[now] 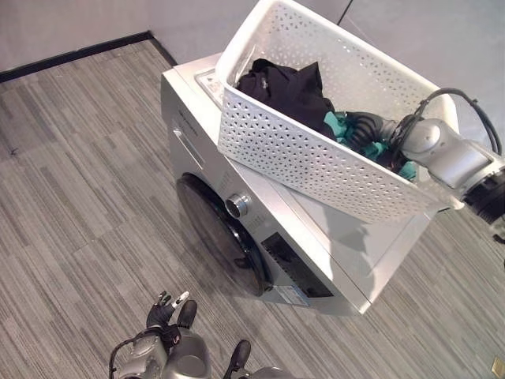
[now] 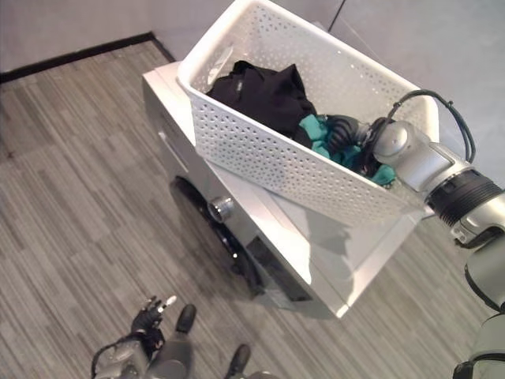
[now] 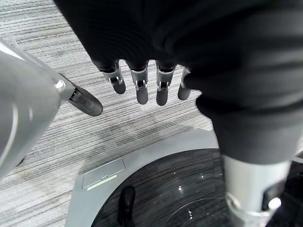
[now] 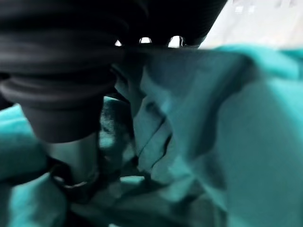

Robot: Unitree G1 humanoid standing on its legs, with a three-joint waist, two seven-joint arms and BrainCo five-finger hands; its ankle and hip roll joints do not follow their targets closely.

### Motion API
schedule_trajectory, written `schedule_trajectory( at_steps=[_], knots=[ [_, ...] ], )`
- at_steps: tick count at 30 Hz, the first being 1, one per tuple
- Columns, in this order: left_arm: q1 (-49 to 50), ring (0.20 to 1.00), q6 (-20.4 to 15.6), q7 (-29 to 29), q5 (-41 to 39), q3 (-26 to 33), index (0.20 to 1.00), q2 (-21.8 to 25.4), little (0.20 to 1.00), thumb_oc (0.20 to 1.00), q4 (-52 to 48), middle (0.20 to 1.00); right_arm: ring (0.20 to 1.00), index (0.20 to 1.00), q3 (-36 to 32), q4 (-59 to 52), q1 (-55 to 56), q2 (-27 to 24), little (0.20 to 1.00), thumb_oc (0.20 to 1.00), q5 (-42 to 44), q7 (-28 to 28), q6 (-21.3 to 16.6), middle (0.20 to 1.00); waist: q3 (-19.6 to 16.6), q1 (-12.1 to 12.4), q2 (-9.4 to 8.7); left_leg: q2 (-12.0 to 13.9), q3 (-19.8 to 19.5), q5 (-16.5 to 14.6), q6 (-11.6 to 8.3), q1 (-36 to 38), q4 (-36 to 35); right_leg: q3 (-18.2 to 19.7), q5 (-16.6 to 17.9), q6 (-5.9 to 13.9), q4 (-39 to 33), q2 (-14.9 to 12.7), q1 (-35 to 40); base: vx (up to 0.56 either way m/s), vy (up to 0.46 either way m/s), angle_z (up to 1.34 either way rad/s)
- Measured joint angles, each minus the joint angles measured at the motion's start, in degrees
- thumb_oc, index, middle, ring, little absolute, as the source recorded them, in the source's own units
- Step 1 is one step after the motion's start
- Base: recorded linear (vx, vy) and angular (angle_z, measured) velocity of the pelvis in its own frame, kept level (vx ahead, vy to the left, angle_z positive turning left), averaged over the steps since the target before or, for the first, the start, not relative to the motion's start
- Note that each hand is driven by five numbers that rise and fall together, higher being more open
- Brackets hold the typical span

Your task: Grab the laundry basket,head to the washer,open it,put in the laundry and shut it.

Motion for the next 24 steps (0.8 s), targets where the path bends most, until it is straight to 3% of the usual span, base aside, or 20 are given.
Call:
schedule_trajectory(
  at_steps=[5,9,15,16,19,24],
  knots=[
    [0.01,1.000,0.05,0.58,-0.15,-0.85,1.000,0.56,1.000,1.000,0.08,1.000,1.000,1.000,-0.03,-0.01,0.31,0.38,1.000,1.000,7.66,-3.38,1.95,1.000,-0.04,0.56,-0.05,0.09,-0.50,-0.09,-0.13,-0.18,0.47,-0.32,0.01,-0.01,0.01,0.23,0.21,0.01,-0.001,0.05],
    [-0.41,1.000,0.13,2.84,-2.17,-0.90,1.000,0.59,1.000,1.000,0.02,1.000,1.000,1.000,-4.59,1.75,3.06,4.78,1.000,1.000,15.88,-10.87,1.61,1.000,-0.15,0.55,-0.19,0.35,-0.73,-0.14,-0.23,-0.09,0.73,-0.34,0.06,-0.10,0.01,0.52,0.48,0.00,0.000,0.00],
    [-0.43,1.000,0.64,4.99,-3.18,-0.96,1.000,0.10,1.000,1.000,-0.18,1.000,1.000,1.000,-12.91,2.68,5.36,11.28,1.000,1.000,20.54,-16.02,0.56,1.000,-0.22,0.61,-0.27,0.27,-1.66,-0.11,-0.29,0.01,0.74,-1.46,0.06,-0.11,0.02,0.71,1.02,0.01,0.003,0.08],
    [-0.48,1.000,0.96,5.10,-4.12,-0.92,1.000,0.06,1.000,1.000,-0.41,1.000,1.000,1.000,-15.51,5.64,5.26,15.07,1.000,1.000,20.82,-18.18,-0.19,1.000,-0.29,0.64,-0.29,0.25,-1.95,-0.11,-0.29,-0.10,0.77,-1.64,0.06,-0.12,0.02,0.77,1.08,0.00,0.010,0.13],
    [-0.57,1.000,1.75,5.76,-4.37,-0.91,1.000,0.06,1.000,1.000,-0.62,1.000,1.000,1.000,-17.55,6.69,5.09,17.90,1.000,1.000,20.30,-20.68,-0.76,1.000,-0.35,0.74,-0.33,0.19,-2.54,-0.10,-0.29,-0.10,0.79,-1.70,0.07,-0.13,0.13,0.82,1.23,0.00,0.004,0.11],
    [-0.09,1.000,2.21,6.71,-4.50,-0.74,1.000,-0.08,1.000,1.000,-1.61,1.000,1.000,1.000,-20.96,10.11,5.21,19.54,1.000,1.000,16.64,-22.96,-1.11,1.000,-0.32,1.38,-0.27,0.25,-2.82,-0.10,-0.28,0.08,0.86,-1.63,0.07,-0.14,0.92,0.77,1.15,0.00,0.001,0.03]
  ],
)
